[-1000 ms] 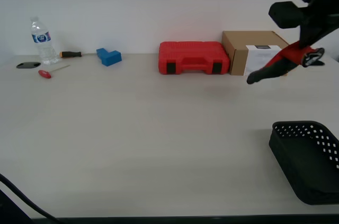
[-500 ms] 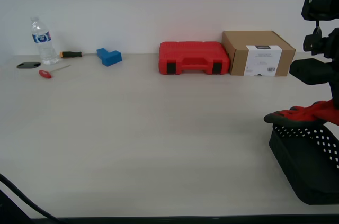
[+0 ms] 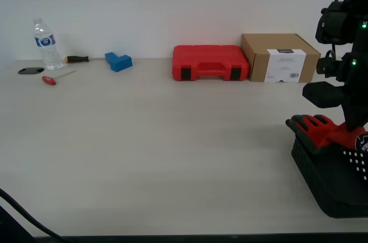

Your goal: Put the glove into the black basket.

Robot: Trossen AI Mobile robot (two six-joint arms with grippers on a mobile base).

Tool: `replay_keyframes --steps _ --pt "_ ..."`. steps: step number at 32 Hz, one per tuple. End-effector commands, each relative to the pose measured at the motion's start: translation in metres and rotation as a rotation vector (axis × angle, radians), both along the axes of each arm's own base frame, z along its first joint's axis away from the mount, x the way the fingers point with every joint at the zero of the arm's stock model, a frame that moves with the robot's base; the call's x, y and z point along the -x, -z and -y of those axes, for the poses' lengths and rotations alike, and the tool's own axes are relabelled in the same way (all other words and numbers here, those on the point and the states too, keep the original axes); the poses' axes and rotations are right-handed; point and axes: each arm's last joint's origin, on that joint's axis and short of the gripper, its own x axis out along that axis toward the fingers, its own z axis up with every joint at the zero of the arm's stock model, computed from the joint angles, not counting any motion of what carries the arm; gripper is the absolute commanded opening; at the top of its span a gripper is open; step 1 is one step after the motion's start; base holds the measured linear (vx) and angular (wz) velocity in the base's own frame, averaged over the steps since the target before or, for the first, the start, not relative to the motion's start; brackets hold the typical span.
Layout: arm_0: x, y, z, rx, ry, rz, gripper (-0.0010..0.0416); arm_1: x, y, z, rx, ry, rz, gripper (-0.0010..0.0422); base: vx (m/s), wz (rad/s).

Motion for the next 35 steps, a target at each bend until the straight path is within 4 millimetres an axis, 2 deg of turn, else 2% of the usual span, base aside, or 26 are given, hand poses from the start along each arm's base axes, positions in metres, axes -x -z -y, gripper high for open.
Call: replay_keyframes --steps 1,4,9,12,17,27,35 --pt "0.000 0.000 0.002 0.006 0.009 0.000 0.0003 0.000 -0.001 0.000 0.000 -0.001 0.005 0.0000 0.000 0.000" --pt "0.000 0.001 0.004 0.012 0.011 -0.004 0.0016 0.000 -0.001 0.000 0.000 0.000 0.005 0.0000 0.000 0.000" --pt "0.000 0.001 0.005 0.015 0.010 -0.005 0.0113 0.000 -0.001 0.000 0.000 0.000 0.005 0.0000 0.000 0.000" --pt "0.000 0.001 0.004 0.004 0.006 -0.005 0.0131 0.000 -0.001 0.000 0.000 -0.001 0.005 0.0000 0.000 0.000" --pt "-0.003 -0.002 0.004 -0.015 0.009 0.041 0.0140 0.000 -0.001 0.000 0.000 0.000 0.005 0.0000 0.000 0.000" --pt "-0.023 -0.046 0.001 -0.072 0.016 0.427 0.0141 0.000 -0.001 0.000 0.000 -0.001 0.005 0.0000 0.000 0.000" --pt "-0.023 -0.048 0.001 -0.075 0.016 0.439 0.0141 0.000 -0.001 0.000 0.000 -0.001 0.005 0.0000 0.000 0.000"
